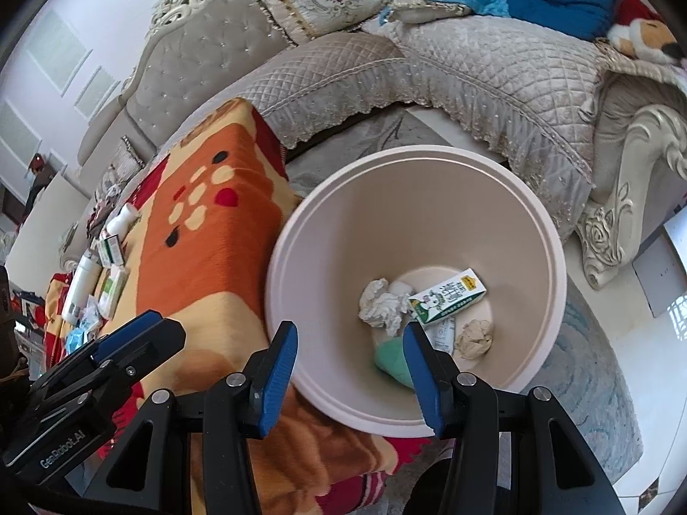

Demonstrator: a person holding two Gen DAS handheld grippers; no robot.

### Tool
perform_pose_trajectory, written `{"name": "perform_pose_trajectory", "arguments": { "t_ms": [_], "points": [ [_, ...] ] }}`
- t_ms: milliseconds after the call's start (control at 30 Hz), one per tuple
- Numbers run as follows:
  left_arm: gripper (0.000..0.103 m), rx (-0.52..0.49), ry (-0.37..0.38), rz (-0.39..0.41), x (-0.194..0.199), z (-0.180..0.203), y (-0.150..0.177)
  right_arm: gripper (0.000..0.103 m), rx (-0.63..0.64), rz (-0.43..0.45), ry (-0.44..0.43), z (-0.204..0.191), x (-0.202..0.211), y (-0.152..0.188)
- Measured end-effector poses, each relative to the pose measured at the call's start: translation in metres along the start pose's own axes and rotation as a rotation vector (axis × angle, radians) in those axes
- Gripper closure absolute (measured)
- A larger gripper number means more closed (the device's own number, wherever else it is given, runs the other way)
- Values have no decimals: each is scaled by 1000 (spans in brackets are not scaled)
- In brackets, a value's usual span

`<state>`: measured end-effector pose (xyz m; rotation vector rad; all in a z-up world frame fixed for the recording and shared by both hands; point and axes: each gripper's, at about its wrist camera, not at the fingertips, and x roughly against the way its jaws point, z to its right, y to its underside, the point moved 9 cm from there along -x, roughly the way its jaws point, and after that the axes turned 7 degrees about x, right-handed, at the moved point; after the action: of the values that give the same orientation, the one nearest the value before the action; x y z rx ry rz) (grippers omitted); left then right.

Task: Collect trash
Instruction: 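Move both open grippers back over the blanket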

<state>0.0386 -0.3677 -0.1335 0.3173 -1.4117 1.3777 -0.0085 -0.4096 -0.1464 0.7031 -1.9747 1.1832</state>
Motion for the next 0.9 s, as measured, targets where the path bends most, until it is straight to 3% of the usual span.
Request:
{"name": "perform_pose_trajectory", "arguments": {
  "t_ms": [500,900],
  "points": [
    [61,96,-68,55,33,-69,3,49,126,7,-46,-76,-3,-8],
    [61,220,-150,99,75,-153,13,48,247,-37,-95,-152,-27,-3]
  ]
}}
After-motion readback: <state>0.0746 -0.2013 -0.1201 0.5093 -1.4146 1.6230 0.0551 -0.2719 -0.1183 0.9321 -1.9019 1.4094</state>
